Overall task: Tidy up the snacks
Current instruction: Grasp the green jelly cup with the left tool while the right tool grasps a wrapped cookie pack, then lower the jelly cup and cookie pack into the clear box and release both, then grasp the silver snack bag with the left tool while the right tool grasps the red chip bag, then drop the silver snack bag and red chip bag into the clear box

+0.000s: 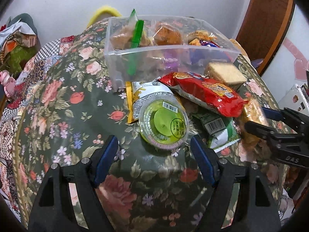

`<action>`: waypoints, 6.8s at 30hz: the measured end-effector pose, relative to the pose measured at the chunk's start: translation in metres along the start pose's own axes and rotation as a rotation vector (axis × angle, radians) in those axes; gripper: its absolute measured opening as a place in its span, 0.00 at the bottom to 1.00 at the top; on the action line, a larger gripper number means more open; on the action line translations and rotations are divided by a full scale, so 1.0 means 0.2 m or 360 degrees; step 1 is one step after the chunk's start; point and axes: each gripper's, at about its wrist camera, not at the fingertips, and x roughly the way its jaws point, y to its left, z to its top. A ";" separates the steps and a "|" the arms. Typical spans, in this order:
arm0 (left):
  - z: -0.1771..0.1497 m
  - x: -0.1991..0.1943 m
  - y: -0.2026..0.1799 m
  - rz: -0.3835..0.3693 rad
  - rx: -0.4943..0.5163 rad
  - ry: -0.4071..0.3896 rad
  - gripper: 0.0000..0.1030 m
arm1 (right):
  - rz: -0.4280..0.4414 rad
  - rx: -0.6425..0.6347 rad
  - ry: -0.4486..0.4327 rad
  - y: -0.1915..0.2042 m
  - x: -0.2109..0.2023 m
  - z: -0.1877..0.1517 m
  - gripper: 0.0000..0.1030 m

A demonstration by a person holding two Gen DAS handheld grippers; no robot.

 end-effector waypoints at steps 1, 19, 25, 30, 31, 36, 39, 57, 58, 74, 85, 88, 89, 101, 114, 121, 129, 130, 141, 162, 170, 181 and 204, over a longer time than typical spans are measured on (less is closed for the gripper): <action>0.01 0.02 0.00 -0.0001 -0.0001 0.0003 0.75 | -0.0012 0.0017 0.0002 -0.03 0.00 -0.01 0.60; 0.01 0.12 -0.05 0.0027 0.0044 -0.0059 0.43 | -0.0034 0.0112 -0.0013 -0.10 0.00 -0.04 0.42; -0.01 0.01 -0.02 0.0027 0.0034 -0.0104 0.43 | -0.0047 0.0116 -0.0050 -0.10 -0.05 -0.04 0.41; 0.01 -0.10 -0.02 0.0023 0.0042 -0.0171 0.43 | -0.0054 0.0131 -0.0096 -0.13 -0.10 -0.02 0.41; 0.02 -0.12 -0.02 0.0019 0.0044 -0.0186 0.43 | -0.0052 0.0134 -0.0110 -0.13 -0.12 -0.01 0.41; 0.11 -0.20 -0.04 -0.0025 0.0047 -0.0257 0.43 | -0.0040 0.0137 -0.0198 -0.14 -0.19 0.07 0.41; 0.17 -0.22 -0.06 -0.0044 0.0052 -0.0303 0.43 | -0.0032 0.0126 -0.0252 -0.13 -0.23 0.12 0.41; 0.53 -0.04 -0.13 -0.0064 0.0044 -0.0335 0.43 | 0.0047 0.0046 -0.0419 -0.02 -0.15 0.48 0.41; 0.55 -0.02 -0.13 -0.0069 0.0035 -0.0330 0.43 | 0.0051 0.0043 -0.0417 -0.02 -0.14 0.49 0.41; 0.71 0.24 -0.06 -0.0086 0.0011 -0.0233 0.43 | 0.0041 0.0011 -0.0292 0.02 0.17 0.77 0.41; 0.69 0.29 -0.08 -0.0104 0.0003 -0.0157 0.45 | 0.0070 0.0050 -0.0227 0.01 0.25 0.77 0.46; 0.67 0.27 -0.08 -0.0109 -0.0008 -0.0150 0.46 | 0.0041 0.0026 -0.0229 0.03 0.23 0.76 0.51; 0.67 0.26 -0.07 -0.0107 -0.0012 -0.0154 0.48 | 0.0044 0.0025 -0.0229 0.03 0.22 0.76 0.51; 0.60 -0.10 -0.06 -0.0092 0.0002 -0.0351 0.63 | 0.0065 0.0002 -0.0324 0.04 -0.03 0.65 0.56; 0.34 -0.28 0.05 0.0023 0.0074 -0.0342 0.77 | 0.0171 -0.0093 -0.0248 0.21 -0.05 0.42 0.72; 0.20 -0.23 0.13 0.0057 0.0047 -0.0258 0.77 | 0.0251 -0.0021 -0.0059 0.23 0.12 0.31 0.75; 0.10 -0.10 0.19 -0.0008 -0.0010 -0.0145 0.77 | 0.0250 -0.0015 0.0020 0.29 0.24 0.31 0.85; 0.09 -0.09 0.20 -0.0010 -0.0014 -0.0135 0.77 | 0.0249 -0.0014 0.0021 0.30 0.25 0.31 0.85; 0.07 0.02 0.22 -0.0076 -0.0081 -0.0059 0.77 | 0.0285 0.0086 -0.0009 0.29 0.24 0.28 0.66; 0.23 0.20 0.08 -0.0087 -0.0058 -0.0005 0.81 | 0.0200 0.0052 -0.0271 0.09 -0.08 0.24 0.61; 0.24 0.28 0.07 -0.0090 -0.0080 0.0032 0.71 | 0.0171 0.0112 -0.0314 0.01 -0.13 0.25 0.61; 0.16 0.09 0.05 -0.0124 -0.0012 -0.0061 0.55 | 0.0159 0.0132 -0.0342 -0.01 -0.17 0.25 0.61; 0.63 -0.24 0.04 -0.0091 0.0027 -0.0454 0.56 | 0.0151 0.0022 -0.0562 0.02 -0.19 0.60 0.61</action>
